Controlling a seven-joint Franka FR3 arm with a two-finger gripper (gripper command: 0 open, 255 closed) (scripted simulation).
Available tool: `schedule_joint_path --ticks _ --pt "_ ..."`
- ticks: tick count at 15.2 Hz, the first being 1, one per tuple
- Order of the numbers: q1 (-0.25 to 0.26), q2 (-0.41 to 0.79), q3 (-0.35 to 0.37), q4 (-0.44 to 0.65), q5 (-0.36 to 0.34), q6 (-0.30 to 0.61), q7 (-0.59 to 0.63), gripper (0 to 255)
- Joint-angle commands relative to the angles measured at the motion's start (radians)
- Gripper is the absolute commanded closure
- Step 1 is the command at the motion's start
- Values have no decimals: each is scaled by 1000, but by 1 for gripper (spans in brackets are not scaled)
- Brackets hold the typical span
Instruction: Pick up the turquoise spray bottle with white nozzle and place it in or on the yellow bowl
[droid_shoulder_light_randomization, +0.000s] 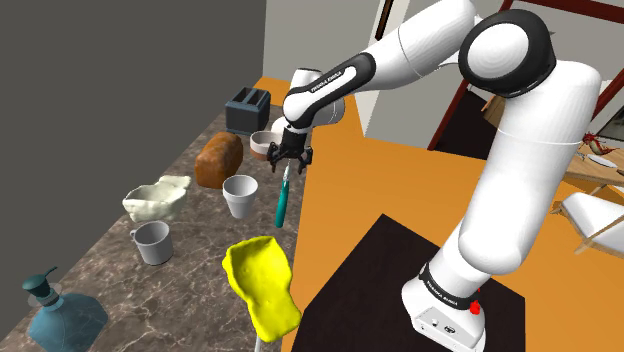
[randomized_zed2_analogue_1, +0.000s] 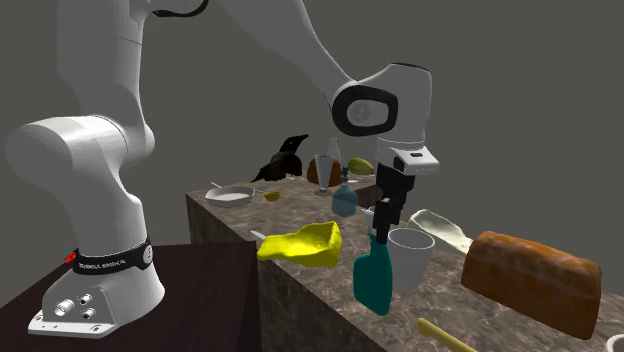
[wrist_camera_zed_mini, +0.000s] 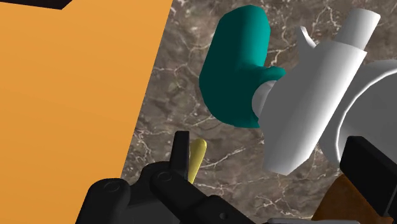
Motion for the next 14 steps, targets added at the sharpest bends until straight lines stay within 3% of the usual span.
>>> schedule_joint_path --ticks 1,2,14 --pt "0 0 0 0 0 0 0 0" --pt "0 0 0 0 0 0 0 255" --pt "0 -27 -1 9 -3 -35 5 255"
